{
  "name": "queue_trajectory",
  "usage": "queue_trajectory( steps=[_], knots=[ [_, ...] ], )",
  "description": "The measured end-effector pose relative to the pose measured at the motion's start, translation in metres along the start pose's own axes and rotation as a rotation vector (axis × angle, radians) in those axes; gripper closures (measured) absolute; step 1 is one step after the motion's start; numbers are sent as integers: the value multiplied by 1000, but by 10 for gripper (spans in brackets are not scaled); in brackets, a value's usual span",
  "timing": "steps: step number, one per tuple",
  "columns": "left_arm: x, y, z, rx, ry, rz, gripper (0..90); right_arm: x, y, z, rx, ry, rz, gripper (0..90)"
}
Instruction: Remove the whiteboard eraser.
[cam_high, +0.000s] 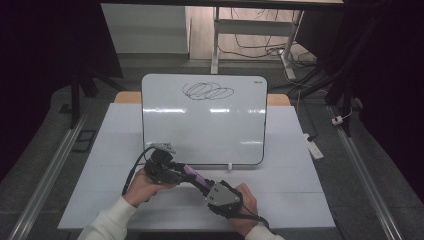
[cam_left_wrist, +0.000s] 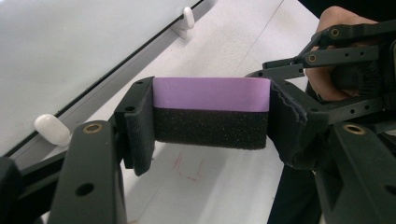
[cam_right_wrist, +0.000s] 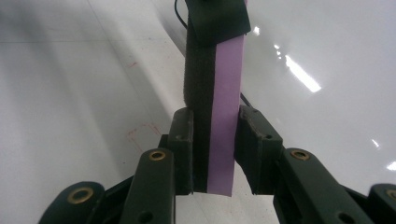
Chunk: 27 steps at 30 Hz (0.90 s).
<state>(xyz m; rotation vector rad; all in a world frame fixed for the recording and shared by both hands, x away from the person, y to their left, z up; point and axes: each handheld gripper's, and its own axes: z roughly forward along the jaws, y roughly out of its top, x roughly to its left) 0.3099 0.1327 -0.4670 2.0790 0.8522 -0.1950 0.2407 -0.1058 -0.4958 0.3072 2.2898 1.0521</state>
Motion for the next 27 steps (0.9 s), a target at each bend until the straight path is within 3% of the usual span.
queue_trajectory(
  steps=[7,10,12,16,22,27],
  knots=[
    [-3,0,-1,-11,14,23,390,-2,-1,0,-9,16,24,657],
    [-4,0,-3,-14,21,45,390,-6,-1,0,-7,47,57,561],
    [-4,0,-7,-22,27,58,391,-14,-1,-3,-32,86,111,481],
    [-4,-2,-12,-28,21,99,391,-34,-3,-14,-86,157,238,412],
    [-10,-3,-9,-12,3,176,391,-57,-10,-23,-109,258,316,367],
    [-12,-4,-10,-10,1,221,391,-65,-12,-25,-98,323,339,351]
  ],
)
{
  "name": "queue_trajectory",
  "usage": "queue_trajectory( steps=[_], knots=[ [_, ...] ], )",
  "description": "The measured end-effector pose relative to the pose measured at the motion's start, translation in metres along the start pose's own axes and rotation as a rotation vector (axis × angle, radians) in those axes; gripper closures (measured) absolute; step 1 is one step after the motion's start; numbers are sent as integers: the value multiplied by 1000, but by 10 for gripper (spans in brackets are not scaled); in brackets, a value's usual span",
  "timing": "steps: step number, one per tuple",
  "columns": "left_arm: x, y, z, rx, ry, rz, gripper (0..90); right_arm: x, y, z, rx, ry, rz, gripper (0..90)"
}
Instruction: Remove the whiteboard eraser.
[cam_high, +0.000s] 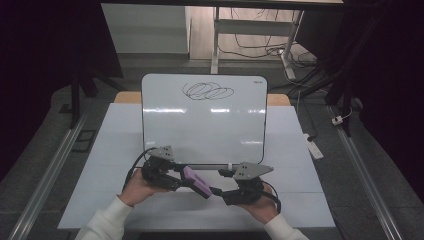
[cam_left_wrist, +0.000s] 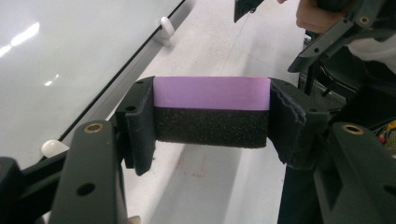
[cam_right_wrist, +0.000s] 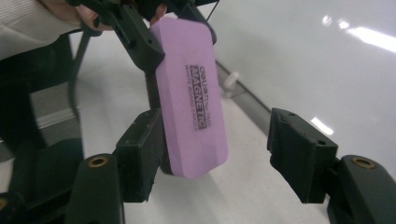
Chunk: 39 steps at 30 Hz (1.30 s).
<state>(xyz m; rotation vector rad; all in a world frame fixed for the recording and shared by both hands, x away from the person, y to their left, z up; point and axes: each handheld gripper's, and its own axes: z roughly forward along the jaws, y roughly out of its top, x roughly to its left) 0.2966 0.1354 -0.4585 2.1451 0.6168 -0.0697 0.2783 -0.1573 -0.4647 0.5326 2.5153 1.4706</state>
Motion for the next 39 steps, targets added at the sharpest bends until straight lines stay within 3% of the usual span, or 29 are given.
queue_trajectory(
  steps=[4,16,22,28,39],
  knots=[
    [-1,-1,0,3,-5,22,391,-4,-1,0,21,37,21,334],
    [-15,-1,10,54,-50,144,390,-9,-3,3,82,132,49,265],
    [-18,-1,15,76,-67,167,390,-9,-4,7,94,184,55,273],
    [-22,0,18,88,-83,199,390,-2,-6,17,144,250,42,277],
    [-27,2,20,78,-128,221,390,2,-10,28,168,328,51,333]
  ],
)
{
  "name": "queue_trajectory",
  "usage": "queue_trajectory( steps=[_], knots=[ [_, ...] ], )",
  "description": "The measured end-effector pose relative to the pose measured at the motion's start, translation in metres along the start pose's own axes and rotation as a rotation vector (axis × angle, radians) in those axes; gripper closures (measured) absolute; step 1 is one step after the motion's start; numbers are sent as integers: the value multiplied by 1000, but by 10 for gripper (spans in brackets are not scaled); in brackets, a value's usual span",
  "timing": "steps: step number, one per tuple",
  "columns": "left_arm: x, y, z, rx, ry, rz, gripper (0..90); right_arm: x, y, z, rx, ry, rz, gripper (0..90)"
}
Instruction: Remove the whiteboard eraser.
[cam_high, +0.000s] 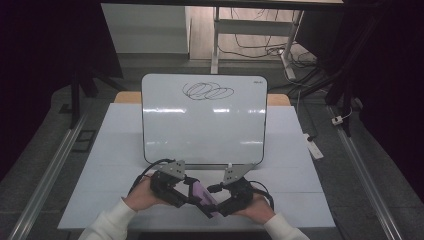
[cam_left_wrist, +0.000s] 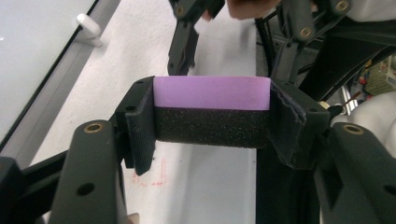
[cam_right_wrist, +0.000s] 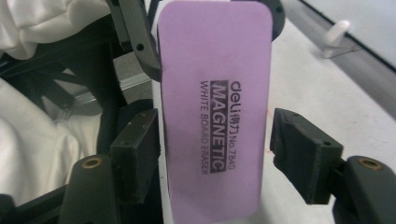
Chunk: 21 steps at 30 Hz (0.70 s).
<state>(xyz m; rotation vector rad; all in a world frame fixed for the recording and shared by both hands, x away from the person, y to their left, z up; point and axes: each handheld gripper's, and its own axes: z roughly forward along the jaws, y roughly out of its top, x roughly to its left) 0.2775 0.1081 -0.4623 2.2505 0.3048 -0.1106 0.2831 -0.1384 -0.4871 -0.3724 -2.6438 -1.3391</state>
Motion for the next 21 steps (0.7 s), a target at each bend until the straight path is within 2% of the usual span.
queue_trajectory(
  steps=[3,6,21],
  knots=[
    [-1,0,0,0,-8,9,390,1,-1,2,-1,26,-2,376],
    [-1,0,0,2,-9,10,390,1,-1,3,3,28,-5,391],
    [0,-1,-3,-20,-3,5,387,3,2,0,-12,-9,-26,402]
  ],
)
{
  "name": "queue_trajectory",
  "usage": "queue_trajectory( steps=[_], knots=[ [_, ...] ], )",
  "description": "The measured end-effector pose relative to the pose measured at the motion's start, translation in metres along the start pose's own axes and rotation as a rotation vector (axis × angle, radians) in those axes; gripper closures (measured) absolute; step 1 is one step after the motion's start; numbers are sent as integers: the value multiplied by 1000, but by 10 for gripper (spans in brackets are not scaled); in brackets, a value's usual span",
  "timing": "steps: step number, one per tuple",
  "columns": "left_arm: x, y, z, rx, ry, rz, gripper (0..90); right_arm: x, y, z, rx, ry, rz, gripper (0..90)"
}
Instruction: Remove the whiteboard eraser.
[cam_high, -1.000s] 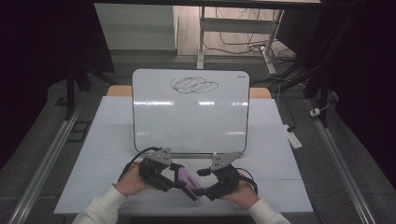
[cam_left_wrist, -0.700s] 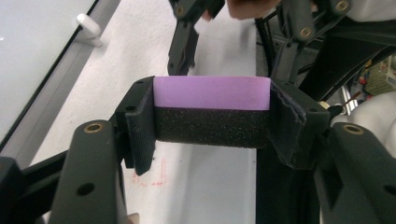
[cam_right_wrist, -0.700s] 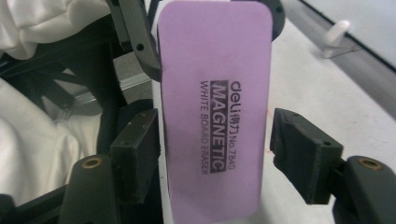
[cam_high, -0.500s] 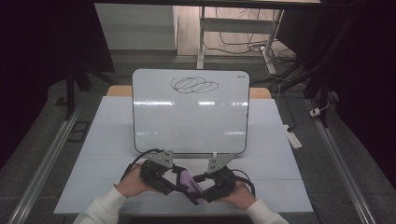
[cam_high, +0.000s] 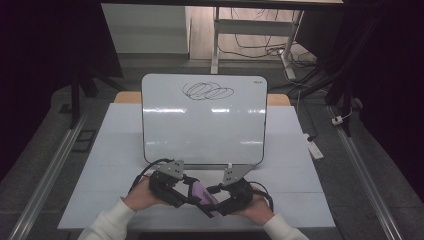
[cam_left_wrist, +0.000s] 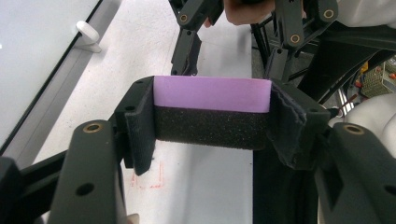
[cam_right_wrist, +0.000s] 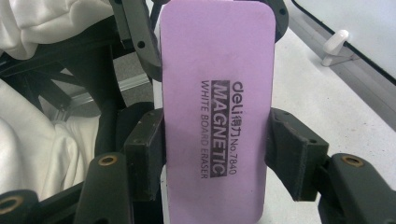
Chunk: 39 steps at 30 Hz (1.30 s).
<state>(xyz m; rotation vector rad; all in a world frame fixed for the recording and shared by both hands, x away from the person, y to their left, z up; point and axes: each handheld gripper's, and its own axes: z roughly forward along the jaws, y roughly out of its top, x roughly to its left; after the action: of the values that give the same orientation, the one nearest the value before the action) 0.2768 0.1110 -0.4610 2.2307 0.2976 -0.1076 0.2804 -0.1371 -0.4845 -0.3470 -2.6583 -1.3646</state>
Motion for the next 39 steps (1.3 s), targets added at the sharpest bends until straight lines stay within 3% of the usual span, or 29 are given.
queue_trajectory(
  steps=[9,12,13,14,21,27,33,39],
  knots=[
    [-1,0,-1,-19,9,-8,384,2,1,0,-8,-15,-9,403],
    [-2,0,-4,-54,60,-37,325,2,1,-3,-31,-43,-12,404],
    [-2,0,-4,-54,60,-37,299,2,1,-3,-31,-43,-12,404],
    [-3,-1,-7,-61,101,-50,281,1,1,-6,-52,-64,-10,404],
    [-2,-10,-24,-107,239,-180,232,1,0,-12,-91,-174,-18,404],
    [0,-28,-37,-140,292,-243,231,-1,-1,-17,-117,-267,-6,404],
    [-5,-52,-47,-122,385,-280,229,-1,-2,-25,-163,-388,-8,404],
    [-4,-74,-59,-141,427,-348,230,-1,-3,-33,-208,-490,-15,403]
  ],
)
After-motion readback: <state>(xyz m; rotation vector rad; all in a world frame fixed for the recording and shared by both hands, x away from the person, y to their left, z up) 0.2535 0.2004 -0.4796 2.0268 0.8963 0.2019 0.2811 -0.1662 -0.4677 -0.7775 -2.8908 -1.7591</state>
